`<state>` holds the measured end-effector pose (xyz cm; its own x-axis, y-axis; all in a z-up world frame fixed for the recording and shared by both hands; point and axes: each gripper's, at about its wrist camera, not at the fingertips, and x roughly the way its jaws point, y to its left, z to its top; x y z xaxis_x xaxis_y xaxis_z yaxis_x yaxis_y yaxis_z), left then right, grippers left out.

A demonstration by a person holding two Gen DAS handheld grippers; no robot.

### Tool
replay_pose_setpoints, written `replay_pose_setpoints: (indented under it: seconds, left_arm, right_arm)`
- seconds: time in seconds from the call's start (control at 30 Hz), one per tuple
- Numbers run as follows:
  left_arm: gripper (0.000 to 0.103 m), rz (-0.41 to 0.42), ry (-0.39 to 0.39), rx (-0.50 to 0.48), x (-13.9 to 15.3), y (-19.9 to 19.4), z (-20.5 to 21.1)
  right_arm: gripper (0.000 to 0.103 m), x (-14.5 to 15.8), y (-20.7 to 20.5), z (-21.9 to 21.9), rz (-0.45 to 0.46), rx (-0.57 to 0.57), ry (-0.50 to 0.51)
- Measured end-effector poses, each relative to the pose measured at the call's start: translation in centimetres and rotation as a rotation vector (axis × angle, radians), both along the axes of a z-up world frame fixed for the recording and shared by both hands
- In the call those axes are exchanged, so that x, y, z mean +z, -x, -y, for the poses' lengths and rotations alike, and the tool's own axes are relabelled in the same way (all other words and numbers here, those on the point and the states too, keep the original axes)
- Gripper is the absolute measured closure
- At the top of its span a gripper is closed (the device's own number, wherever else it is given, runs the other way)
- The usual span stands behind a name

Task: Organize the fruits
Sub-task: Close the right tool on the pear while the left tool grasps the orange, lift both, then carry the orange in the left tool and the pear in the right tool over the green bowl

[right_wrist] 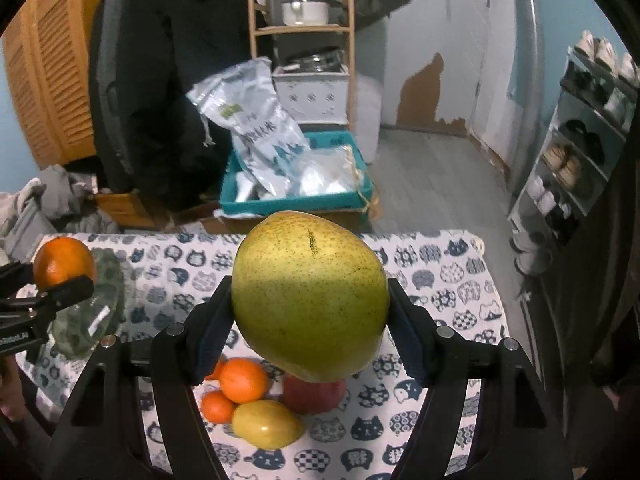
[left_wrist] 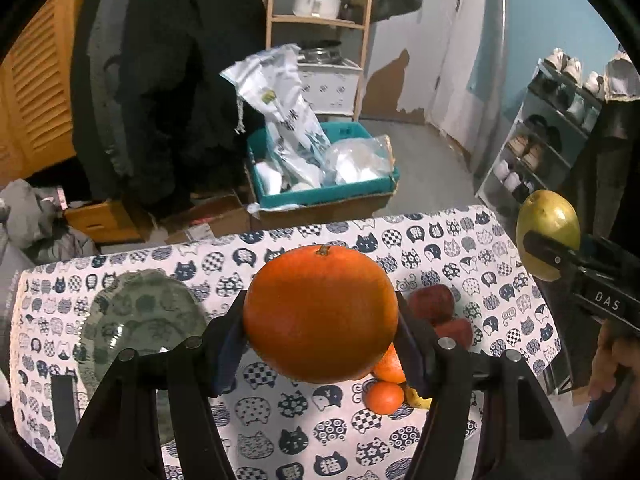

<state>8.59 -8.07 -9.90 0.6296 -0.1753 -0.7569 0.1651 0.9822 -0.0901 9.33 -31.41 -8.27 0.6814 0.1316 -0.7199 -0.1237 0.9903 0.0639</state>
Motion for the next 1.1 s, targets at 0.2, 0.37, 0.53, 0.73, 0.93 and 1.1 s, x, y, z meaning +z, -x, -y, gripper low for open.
replay_pose_setpoints:
  seconds: [0.2, 0.37, 0.53, 0.73, 0.93, 1.1]
  left_arm:
    - [0.035, 0.044, -0.009, 0.025, 1.4, 0.9, -2.0]
    - [0.035, 0.061, -0.012, 0.055, 1.9, 1.5, -3.7]
    - [0.035, 0.071, -0.028, 0.093, 1.8, 1.9, -6.0]
    - [0.035, 0.056, -0.026, 0.151, 1.1, 2.4, -9.4]
    - [0.035, 0.046, -0.029, 0.214, 0.7, 3.0, -12.9]
    - [0.035, 0.031, -0.032, 0.27, -0.1, 3.2, -15.9]
  right_arm:
    - [0.03, 1.6, 0.5, -2.1, 0.03, 0.042, -0.012]
    - [0.03, 2.6, 0.7, -4.7, 0.049, 0.09, -0.02]
    - [0.03, 2.9, 0.4, -7.5, 0.045, 0.137, -0.03]
    - [0.03, 2.8, -0.3, -11.5, 0.029, 0.201, -0.044]
    - [0.03, 2.2, -0.9, -16.0, 0.005, 0.268, -0.048]
    - [0.03, 1.7, -1.5, -19.5, -0.017, 0.322, -0.053]
